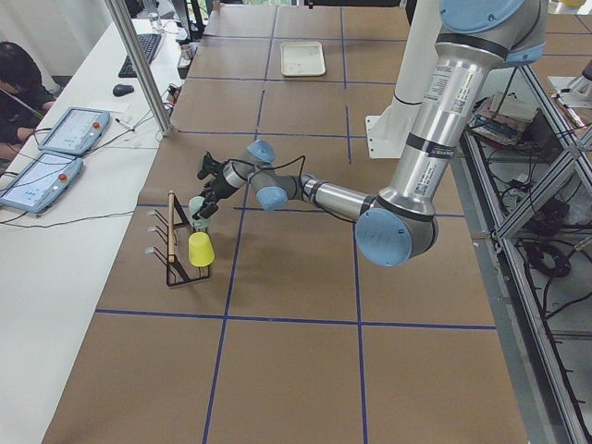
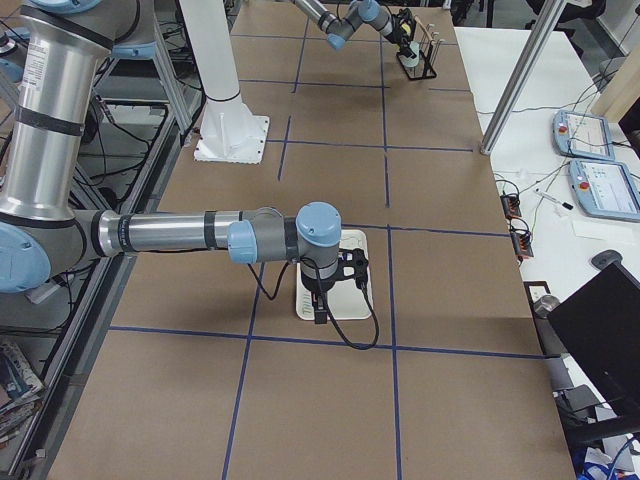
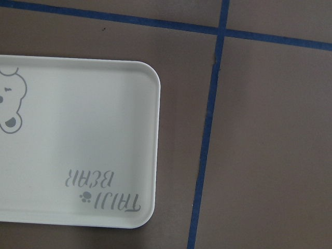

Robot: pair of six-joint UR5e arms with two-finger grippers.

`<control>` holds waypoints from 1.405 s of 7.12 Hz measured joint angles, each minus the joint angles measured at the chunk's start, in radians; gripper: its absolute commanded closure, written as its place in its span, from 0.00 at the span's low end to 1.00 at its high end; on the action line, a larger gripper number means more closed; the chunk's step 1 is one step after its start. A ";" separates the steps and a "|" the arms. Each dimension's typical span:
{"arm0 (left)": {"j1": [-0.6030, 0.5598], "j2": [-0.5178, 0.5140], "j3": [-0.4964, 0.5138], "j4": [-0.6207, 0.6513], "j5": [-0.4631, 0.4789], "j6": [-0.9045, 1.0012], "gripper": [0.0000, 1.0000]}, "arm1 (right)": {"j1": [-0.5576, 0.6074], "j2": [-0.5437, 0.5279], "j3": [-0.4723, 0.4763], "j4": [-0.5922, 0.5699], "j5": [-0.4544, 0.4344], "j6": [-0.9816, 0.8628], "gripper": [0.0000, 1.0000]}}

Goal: Left arm grabs green cup and hands to right arm on tray

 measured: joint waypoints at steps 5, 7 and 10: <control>-0.023 0.000 -0.020 0.000 0.000 0.002 0.60 | 0.000 0.000 0.000 0.000 0.000 0.000 0.00; -0.036 0.007 -0.074 0.003 -0.001 0.015 0.60 | 0.000 0.000 0.000 0.000 0.000 0.000 0.00; -0.060 0.060 -0.197 0.018 -0.007 0.065 0.60 | 0.000 0.000 -0.002 0.000 0.000 -0.001 0.00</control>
